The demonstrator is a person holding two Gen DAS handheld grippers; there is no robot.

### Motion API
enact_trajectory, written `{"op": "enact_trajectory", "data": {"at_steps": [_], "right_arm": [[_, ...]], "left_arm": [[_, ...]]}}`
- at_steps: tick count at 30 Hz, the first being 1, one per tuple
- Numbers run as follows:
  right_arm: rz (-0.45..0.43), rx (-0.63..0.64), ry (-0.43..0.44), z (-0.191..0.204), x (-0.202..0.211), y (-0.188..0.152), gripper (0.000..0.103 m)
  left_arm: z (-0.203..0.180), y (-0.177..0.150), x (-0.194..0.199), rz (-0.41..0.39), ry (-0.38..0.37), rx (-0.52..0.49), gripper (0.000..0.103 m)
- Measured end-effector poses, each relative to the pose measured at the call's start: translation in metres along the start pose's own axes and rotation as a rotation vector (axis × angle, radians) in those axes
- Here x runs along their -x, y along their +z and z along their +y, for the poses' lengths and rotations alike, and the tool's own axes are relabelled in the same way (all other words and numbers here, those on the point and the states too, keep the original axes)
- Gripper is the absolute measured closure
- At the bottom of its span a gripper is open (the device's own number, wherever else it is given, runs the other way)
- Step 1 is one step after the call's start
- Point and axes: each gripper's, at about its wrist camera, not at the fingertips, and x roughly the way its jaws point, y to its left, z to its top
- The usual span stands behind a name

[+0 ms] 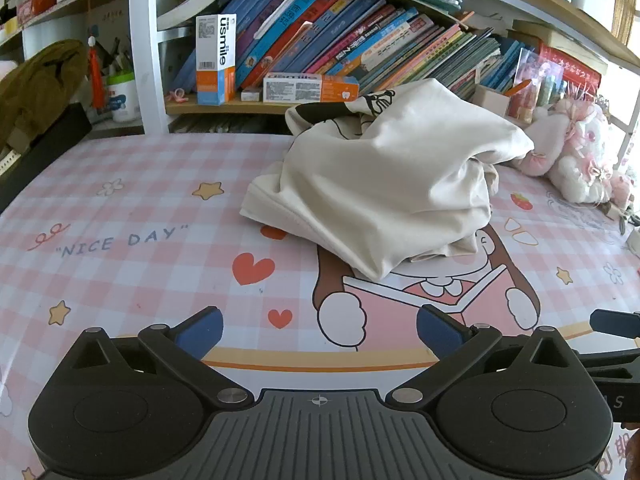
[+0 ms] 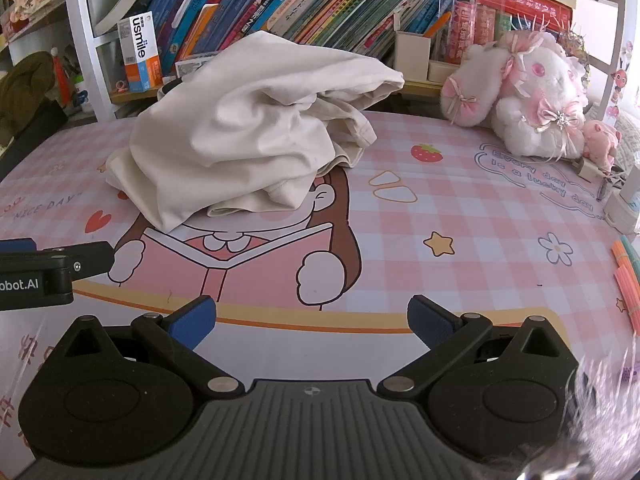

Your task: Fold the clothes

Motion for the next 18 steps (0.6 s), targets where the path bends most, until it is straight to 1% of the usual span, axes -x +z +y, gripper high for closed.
{"op": "enact_trajectory", "data": {"at_steps": [18], "right_arm": [[0.001, -0.002, -0.001, -0.0002, -0.0008, -0.0001, 0.0]], "left_arm": [[-0.0006, -0.0007, 0.0002, 0.005, -0.005, -0.004, 0.0]]}}
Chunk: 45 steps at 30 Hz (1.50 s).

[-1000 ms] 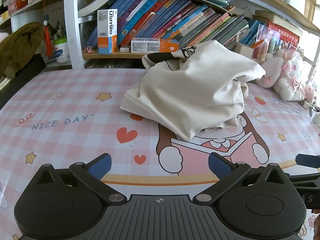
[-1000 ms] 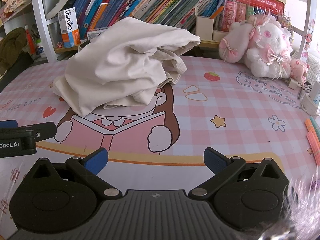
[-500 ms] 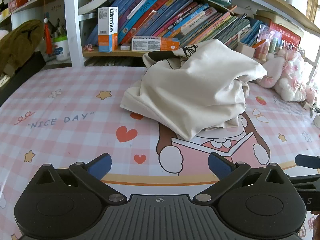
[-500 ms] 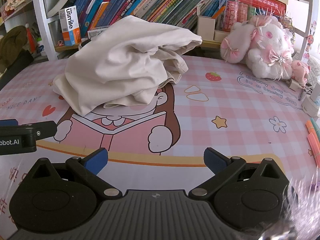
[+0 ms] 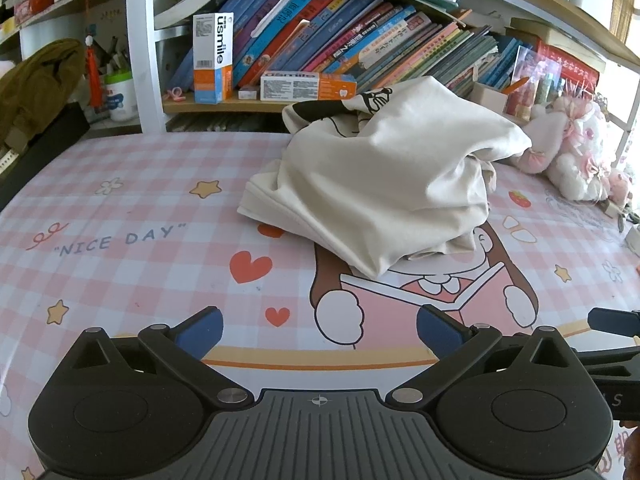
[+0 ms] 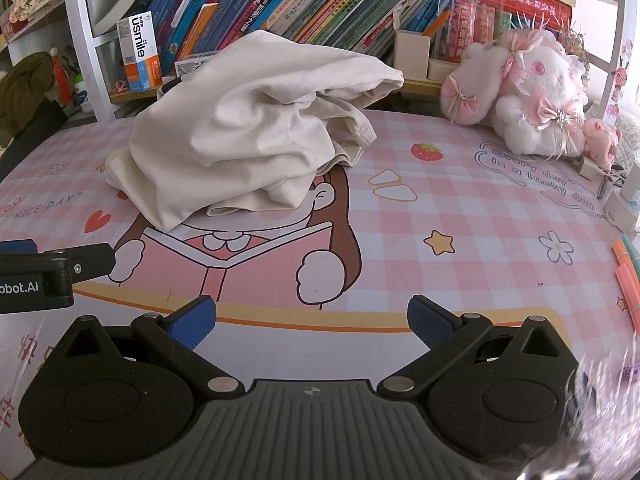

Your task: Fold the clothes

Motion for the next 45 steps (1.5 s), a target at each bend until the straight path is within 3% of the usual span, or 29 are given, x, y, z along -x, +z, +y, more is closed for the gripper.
{"op": "enact_trajectory", "data": {"at_steps": [37, 45], "right_arm": [[0.024, -0.005, -0.007, 0.0, -0.0013, -0.005, 0.0], [0.031, -0.004, -0.014, -0.0001, -0.0032, -0.0046, 0.0]], "left_arm": [[-0.0021, -0.0039, -0.0009, 0.025, -0.031, -0.004, 0.0], [-0.0032, -0.0042, 0.0023, -0.037, -0.002, -0.035, 0.0]]}}
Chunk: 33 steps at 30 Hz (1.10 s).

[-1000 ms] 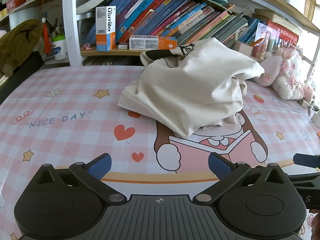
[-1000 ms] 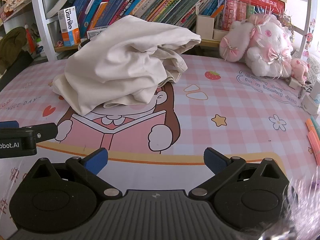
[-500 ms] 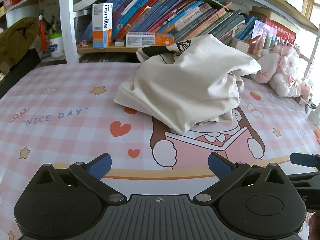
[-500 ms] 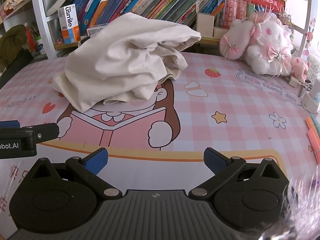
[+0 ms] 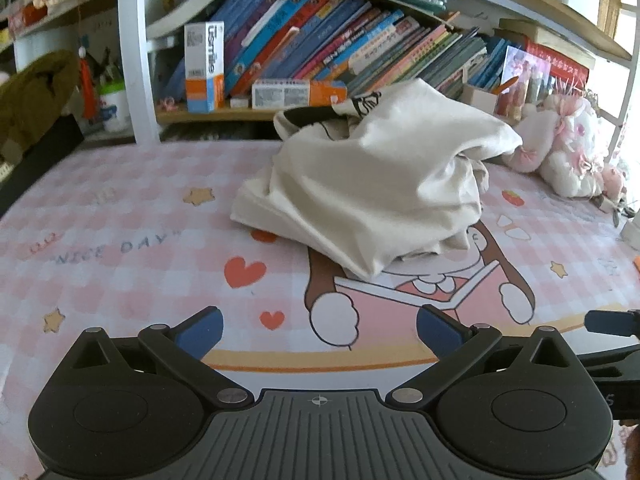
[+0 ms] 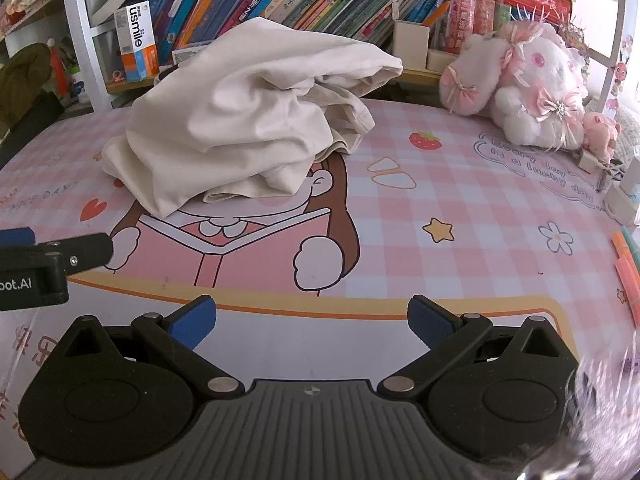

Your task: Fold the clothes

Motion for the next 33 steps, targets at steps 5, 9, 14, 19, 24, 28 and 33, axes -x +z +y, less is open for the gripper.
{"op": "enact_trajectory", "data": {"at_steps": [5, 9, 14, 19, 24, 28, 33], "right_arm": [[0.006, -0.015, -0.009, -0.0024, -0.0022, -0.0006, 0.0], [0.002, -0.014, -0.017, -0.0031, -0.0026, -0.0004, 0.0], [0.003, -0.015, -0.021, -0.0032, -0.0032, -0.0002, 0.0], [0.001, -0.015, -0.012, -0.0033, -0.0025, -0.0004, 0.0], [0.0, -0.014, -0.007, -0.0029, -0.0014, -0.0002, 0.0], [-0.003, -0.013, -0.005, -0.0027, -0.0015, -0.0002, 0.0], [-0.006, -0.014, -0.004, -0.0025, -0.0006, -0.0004, 0.0]], "left_arm": [[-0.0001, 0.0002, -0.0008, -0.007, -0.003, -0.005, 0.0], [0.0008, 0.0001, -0.002, -0.009, -0.004, 0.0, 0.0], [0.0019, 0.0003, -0.0034, 0.001, -0.02, 0.01, 0.0], [0.0015, 0.0005, -0.0032, 0.006, -0.037, 0.012, 0.0], [0.0015, 0.0007, -0.0011, -0.011, -0.019, 0.009, 0.0], [0.0017, 0.0009, 0.0015, -0.033, -0.014, 0.005, 0.0], [-0.0001, 0.0006, 0.0044, -0.051, -0.013, -0.011, 0.0]]}}
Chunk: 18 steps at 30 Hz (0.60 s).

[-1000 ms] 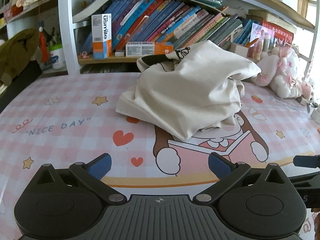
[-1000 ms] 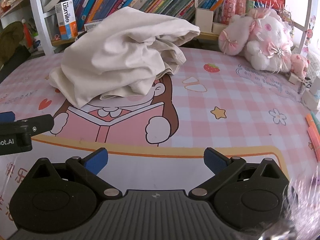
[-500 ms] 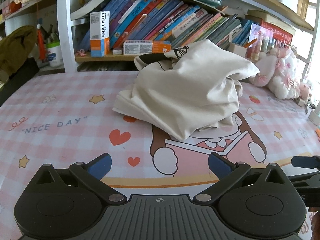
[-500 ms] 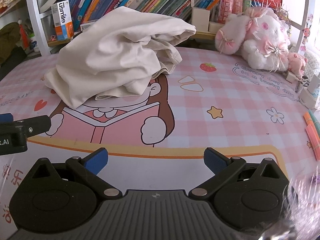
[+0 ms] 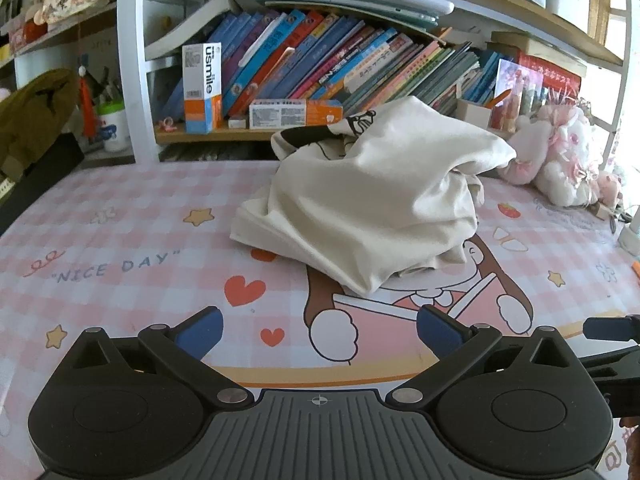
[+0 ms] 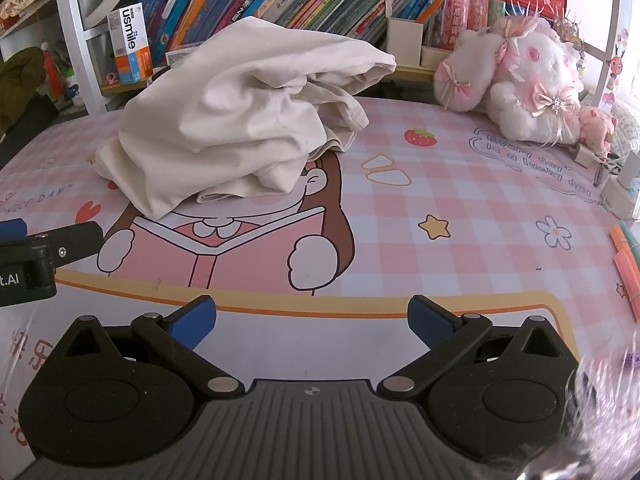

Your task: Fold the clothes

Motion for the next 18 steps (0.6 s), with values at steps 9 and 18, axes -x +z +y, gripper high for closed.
{"op": "enact_trajectory", "data": {"at_steps": [9, 18], "right_arm": [[-0.001, -0.004, -0.002, -0.0006, 0.0024, -0.0008, 0.0], [-0.001, 0.0, 0.001, 0.0002, 0.0039, -0.0019, 0.0]], "left_arm": [[0.0033, 0.0011, 0.0, 0.024, 0.004, 0.024, 0.0], [0.0022, -0.0003, 0.0001, 0.052, -0.04, 0.036, 0.0]]}}
